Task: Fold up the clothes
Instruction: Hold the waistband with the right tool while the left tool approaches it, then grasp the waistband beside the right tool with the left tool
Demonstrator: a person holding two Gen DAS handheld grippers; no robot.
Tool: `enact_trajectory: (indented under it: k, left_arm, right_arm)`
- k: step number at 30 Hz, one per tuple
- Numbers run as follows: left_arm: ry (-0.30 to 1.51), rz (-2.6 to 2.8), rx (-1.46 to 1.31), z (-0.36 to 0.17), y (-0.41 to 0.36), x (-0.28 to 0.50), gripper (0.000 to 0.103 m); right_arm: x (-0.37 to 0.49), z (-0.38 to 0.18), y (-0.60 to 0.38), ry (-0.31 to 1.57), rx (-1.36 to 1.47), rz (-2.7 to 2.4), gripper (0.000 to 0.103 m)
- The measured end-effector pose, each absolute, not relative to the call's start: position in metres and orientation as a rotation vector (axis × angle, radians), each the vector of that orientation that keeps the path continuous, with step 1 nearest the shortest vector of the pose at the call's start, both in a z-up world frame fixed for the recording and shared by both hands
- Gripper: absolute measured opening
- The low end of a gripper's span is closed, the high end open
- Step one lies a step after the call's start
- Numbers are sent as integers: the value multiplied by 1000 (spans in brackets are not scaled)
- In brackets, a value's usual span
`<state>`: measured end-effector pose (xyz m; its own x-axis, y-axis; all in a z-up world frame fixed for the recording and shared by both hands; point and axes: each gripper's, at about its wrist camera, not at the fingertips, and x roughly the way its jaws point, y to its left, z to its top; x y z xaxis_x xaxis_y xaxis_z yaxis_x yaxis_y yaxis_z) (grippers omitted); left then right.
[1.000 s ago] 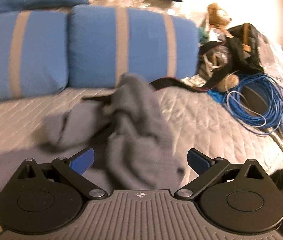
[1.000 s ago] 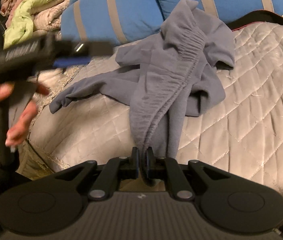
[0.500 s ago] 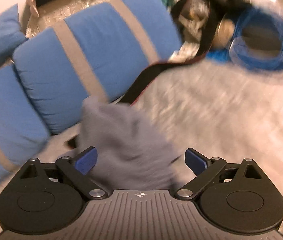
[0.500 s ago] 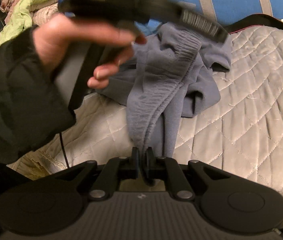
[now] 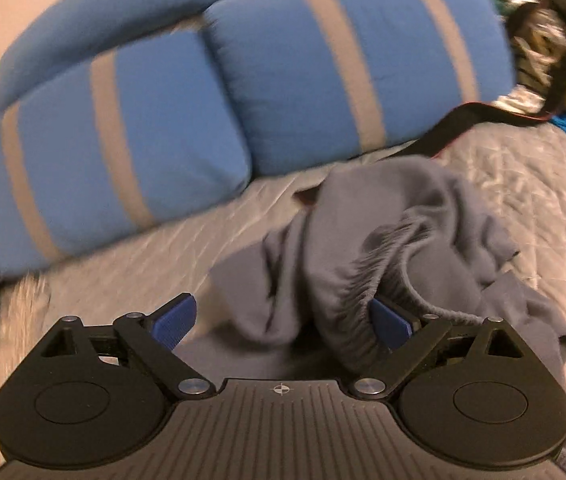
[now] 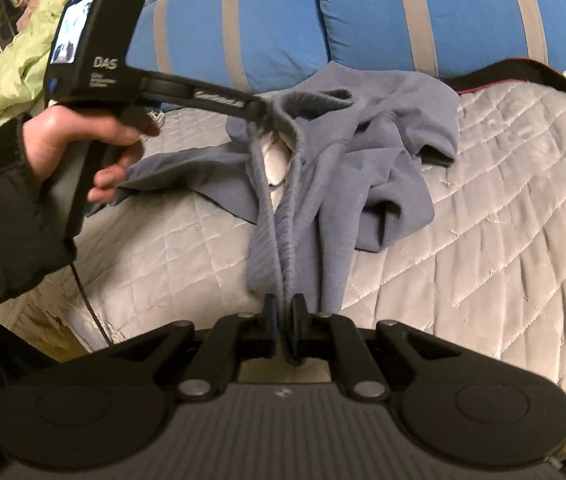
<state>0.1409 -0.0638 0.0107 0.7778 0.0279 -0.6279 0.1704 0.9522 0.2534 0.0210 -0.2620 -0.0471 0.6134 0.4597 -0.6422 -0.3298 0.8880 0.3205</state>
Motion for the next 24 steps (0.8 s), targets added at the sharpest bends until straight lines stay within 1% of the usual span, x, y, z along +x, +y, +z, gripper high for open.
enact_trajectory:
  k: [3,4,8,11,12,14,16,18,20,21,22,24]
  left_arm:
    - [683,-120,133,20,-45,135,94]
    - [674,-149,126,23,-48,134,94]
    - [629,-277,150,33,-68,131,94]
    - [570,-328,310,29,-99,131,94]
    - [568,-343,370,25,-110,133,89]
    - [589,-358,479,16,-126,141,77]
    - [636,-351,568,7,-136,152,50]
    - [684,-347,630,-1,-143,163,39]
    - [731,-364,666,-4,-145,172,34]
    - [749,-367,684,-6,-146,175,27]
    - [766,-368,702,-8,-148,179,17]
    - [779,-361,666,-4,-145,183,13]
  right_arm:
    - [22,-48,-262,790,171,460,8]
    - [22,-49,-261,792,170,458,8]
    - [23,-50,-260,797,167,460,8]
    - [22,-50,-260,797,162,462,8]
    - [22,-50,-260,798,161,463,8]
    - [22,-50,-260,800,160,465,7]
    - [21,-51,-261,802,161,465,8]
    - [21,-51,-261,802,164,465,7]
    - [22,-51,-262,803,167,467,8]
    - [22,-51,-263,804,169,467,8]
    - [22,-50,-264,804,171,466,8]
    - [22,-50,-265,802,172,462,8]
